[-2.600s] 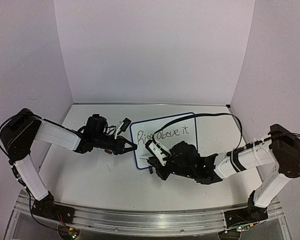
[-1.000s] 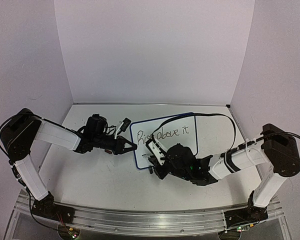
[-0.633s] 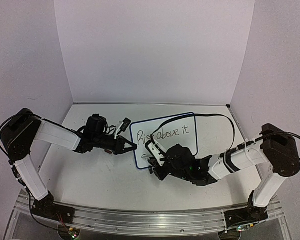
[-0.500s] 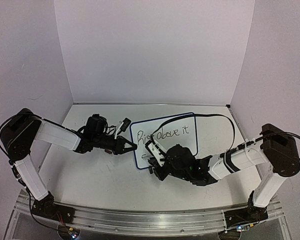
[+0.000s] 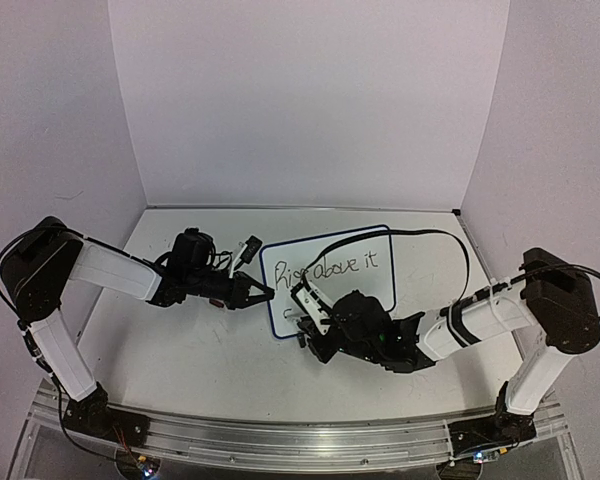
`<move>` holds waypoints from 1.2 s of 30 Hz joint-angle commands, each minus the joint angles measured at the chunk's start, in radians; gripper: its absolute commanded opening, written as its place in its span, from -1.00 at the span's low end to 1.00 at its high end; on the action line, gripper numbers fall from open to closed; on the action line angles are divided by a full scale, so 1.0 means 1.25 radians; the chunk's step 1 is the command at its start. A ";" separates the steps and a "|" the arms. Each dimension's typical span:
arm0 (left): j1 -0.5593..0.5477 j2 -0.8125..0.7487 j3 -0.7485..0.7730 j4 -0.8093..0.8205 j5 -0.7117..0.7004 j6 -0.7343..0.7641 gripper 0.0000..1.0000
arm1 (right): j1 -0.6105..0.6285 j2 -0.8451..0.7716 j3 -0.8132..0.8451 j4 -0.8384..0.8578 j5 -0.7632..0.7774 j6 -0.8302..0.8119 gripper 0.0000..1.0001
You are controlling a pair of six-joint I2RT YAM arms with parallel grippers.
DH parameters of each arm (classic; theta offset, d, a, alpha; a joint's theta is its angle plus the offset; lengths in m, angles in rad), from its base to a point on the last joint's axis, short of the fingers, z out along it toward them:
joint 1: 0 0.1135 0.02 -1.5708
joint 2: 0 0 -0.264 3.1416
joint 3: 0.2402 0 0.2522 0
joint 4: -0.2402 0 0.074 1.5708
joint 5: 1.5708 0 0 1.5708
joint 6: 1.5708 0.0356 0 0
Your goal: Write a sentence on the whiteboard
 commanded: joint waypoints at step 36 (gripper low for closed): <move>-0.002 0.010 0.015 -0.069 -0.071 0.045 -1.00 | -0.019 -0.032 -0.010 0.050 0.125 0.040 -1.00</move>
